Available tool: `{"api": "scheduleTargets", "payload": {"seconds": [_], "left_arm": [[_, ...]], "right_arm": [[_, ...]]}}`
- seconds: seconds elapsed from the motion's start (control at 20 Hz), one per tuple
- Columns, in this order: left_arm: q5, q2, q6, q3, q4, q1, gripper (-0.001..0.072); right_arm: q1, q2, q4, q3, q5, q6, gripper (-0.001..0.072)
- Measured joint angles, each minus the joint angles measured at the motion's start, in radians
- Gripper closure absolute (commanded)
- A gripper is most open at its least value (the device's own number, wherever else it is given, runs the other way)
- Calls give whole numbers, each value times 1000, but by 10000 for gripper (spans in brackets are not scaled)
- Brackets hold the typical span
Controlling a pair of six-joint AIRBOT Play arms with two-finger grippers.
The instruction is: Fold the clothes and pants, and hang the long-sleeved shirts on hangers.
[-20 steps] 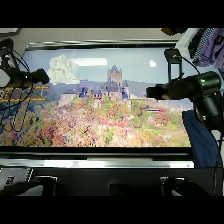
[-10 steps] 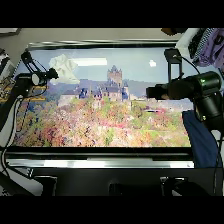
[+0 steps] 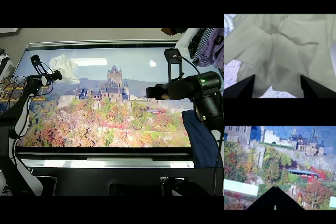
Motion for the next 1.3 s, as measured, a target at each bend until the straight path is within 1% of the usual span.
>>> {"api": "scheduleTargets", "payload": {"seconds": [0.1,0.15,0.25,0.3,0.35,0.55,0.65,0.8,0.9,1.05,1.2,1.3], "left_arm": [[-4,-22,5,17,6,0,109],[-6,-32,7,23,7,0,157],[-9,-44,9,31,10,-1,556],[-9,-47,17,34,11,-1,655],[-9,-49,28,36,11,-3,683],[-45,-42,101,78,11,-21,690],[-107,-35,130,116,11,-32,690],[-231,8,149,148,-20,-57,691],[-326,54,155,158,-81,-87,691],[-480,126,160,164,-224,-163,692],[-625,174,161,164,-389,-282,691],[-702,189,156,153,-471,-385,692]], "right_arm": [[0,0,-2,0,0,0,676],[0,0,-2,0,0,0,676],[0,0,-2,0,0,0,676],[0,0,-2,0,0,0,676],[0,0,-2,0,0,0,676],[0,0,-1,0,0,0,676],[0,0,1,0,0,0,676],[0,0,1,0,0,0,676],[0,0,1,0,0,0,676],[0,0,1,0,0,0,676],[0,0,1,0,0,0,676],[0,0,0,0,0,0,676]]}}
